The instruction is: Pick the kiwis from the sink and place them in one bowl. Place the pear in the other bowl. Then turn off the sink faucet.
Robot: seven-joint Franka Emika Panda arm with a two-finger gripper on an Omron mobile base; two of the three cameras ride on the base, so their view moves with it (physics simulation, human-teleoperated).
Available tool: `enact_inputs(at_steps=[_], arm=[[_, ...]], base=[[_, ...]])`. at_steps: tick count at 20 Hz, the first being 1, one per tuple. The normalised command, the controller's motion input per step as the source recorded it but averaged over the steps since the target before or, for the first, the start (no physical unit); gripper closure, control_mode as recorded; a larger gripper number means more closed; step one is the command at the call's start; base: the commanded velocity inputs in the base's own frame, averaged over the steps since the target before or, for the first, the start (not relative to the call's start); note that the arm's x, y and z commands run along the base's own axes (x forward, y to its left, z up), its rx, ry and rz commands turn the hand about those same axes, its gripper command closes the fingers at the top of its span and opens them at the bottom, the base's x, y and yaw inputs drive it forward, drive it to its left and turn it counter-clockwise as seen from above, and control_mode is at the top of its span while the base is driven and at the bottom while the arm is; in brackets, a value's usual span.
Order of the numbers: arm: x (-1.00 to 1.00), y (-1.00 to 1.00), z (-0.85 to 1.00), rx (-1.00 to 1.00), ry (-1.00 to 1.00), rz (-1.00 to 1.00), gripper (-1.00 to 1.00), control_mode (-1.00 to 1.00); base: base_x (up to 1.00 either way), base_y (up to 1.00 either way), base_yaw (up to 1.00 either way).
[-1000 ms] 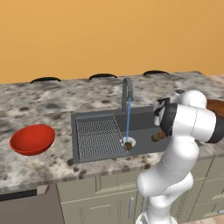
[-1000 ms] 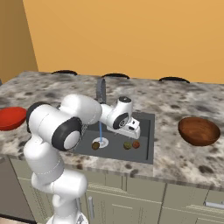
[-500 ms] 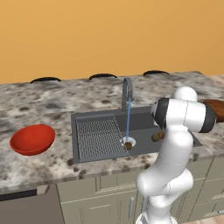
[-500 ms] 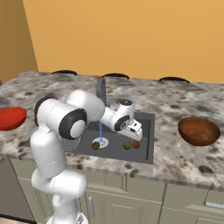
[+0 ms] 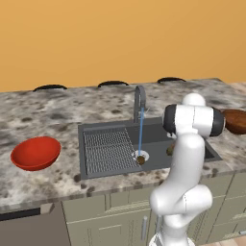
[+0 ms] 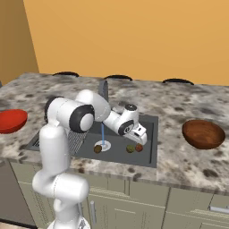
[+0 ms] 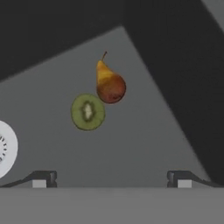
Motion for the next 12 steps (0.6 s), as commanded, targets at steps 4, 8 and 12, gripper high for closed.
enact_inputs(at_steps=[4, 8, 12], arm=[[0.31, -0.03, -0.31, 0.0, -0.04, -0.06, -1.0, -1.0], [0.29, -0.08, -0.16, 0.0, -0.03, -0.04, -1.0, -1.0], [0.3, -0.1, -0.13, 0.0, 0.0, -0.04, -1.0, -1.0]], base=[[0.0, 0.0, 0.0], [0.0, 0.0, 0.0], [0.0, 0.0, 0.0]])
